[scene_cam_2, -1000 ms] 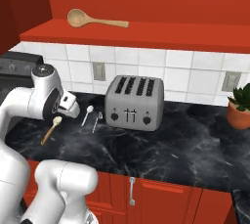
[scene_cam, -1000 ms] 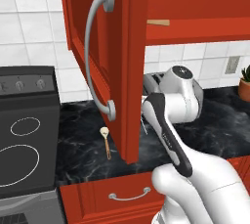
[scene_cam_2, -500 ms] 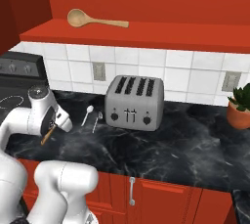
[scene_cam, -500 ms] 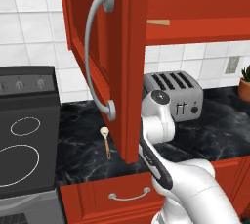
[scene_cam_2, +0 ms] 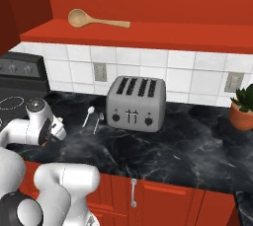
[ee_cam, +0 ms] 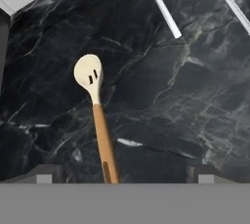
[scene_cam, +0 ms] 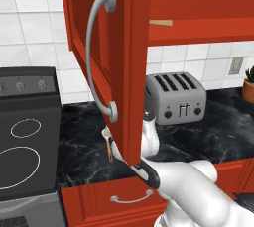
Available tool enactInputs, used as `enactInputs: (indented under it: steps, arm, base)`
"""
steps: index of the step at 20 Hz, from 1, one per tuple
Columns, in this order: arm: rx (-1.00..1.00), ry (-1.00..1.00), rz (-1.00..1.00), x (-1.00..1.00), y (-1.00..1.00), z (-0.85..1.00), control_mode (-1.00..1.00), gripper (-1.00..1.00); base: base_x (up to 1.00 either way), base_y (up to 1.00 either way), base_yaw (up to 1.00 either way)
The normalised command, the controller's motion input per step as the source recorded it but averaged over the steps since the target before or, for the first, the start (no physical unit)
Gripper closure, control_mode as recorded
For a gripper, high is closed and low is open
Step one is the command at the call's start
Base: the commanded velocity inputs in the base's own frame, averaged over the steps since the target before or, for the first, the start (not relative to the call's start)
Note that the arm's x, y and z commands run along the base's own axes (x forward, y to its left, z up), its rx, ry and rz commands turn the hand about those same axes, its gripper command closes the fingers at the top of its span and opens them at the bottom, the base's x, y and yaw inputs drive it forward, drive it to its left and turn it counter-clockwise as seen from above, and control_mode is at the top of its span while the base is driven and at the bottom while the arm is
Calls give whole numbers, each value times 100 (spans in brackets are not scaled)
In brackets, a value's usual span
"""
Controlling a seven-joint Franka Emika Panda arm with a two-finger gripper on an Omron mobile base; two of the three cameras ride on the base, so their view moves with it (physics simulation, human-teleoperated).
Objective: Organize the utensils by type. Pick up the wooden spoons from the counter and place them in the open cabinet. Then pick up the metallic utensils from the counter and place them in the open drawer.
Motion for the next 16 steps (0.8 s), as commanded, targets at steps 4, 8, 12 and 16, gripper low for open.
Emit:
enactInputs:
  steps: [4, 8, 12, 16]
  arm:
    - [0, 12, -2, 22, 29, -2, -100, -100]
    - [0, 15, 0, 27, 13, -4, -100, -100]
    - [0, 17, 0, 32, 14, -8, -100, -100]
    - [-7, 11, 0, 33, 27, -12, -100, -100]
  base:
    - [0, 0, 0]
    - [0, 0, 0]
    - [0, 0, 0]
    - [0, 0, 0]
